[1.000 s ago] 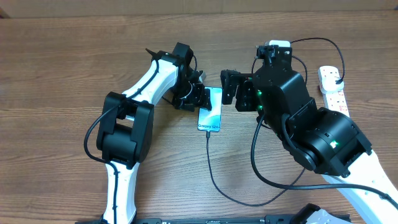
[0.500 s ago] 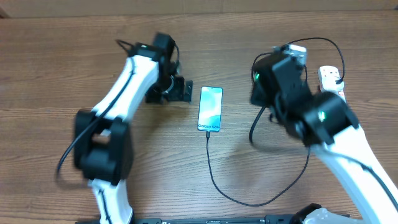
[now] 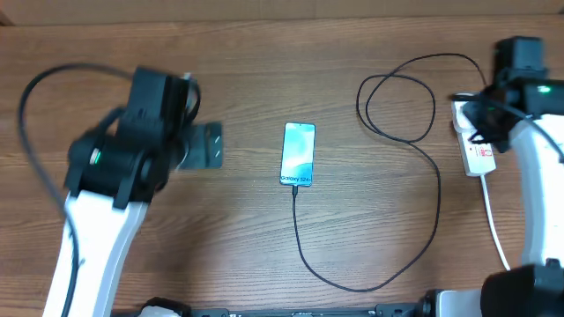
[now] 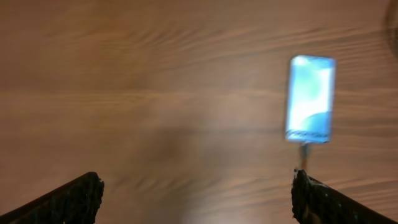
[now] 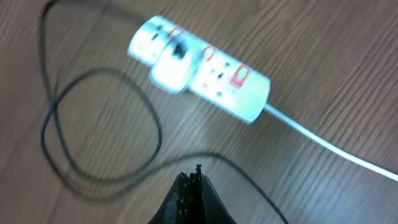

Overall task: Plug charger to phone and switch on socket
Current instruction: 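Move the right gripper over the white power strip's orange switch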

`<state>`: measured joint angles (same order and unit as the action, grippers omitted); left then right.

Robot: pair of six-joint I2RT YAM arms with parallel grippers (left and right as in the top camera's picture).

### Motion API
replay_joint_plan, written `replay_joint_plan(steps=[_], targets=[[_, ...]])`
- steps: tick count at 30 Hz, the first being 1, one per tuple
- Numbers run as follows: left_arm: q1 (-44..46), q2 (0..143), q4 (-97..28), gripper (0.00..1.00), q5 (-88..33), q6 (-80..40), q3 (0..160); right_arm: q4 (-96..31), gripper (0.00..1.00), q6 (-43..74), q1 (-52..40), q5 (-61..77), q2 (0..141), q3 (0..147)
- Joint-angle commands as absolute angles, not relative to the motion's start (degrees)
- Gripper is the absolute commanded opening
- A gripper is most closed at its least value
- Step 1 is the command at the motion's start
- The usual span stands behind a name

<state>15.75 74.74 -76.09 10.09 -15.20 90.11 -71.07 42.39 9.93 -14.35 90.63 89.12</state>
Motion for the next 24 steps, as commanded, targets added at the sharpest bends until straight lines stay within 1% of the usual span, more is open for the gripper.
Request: replay_joint_plan(steps=[1,7,9,12,24], targets=[[16.14,67.72,-78.94,1.00,19.57,-18.44,85.38,-67.90,0.04,39.83,16.80,-6.74,93.60,89.25],[16.14,65.12,-81.19,1.00,19.22,-18.24,84.09,-63.90,0.04,38.46,23.27,-4.97,99.83,89.84],[16.16,65.34,-81.19,1.00,19.20,-18.24,84.03,-62.83,0.04,36.34,24.84,-2.33,103.02,90.61],[16.14,65.34,-81.19,1.00,19.25,-18.24,84.03,-61.73,0.04,34.17,25.71,-0.25,106.74,91.64],[16.08,63.79,-81.19,0.99,19.25,-18.24,84.03,-59.11,0.04,32.91,25.85,1.63,118.54,97.36]])
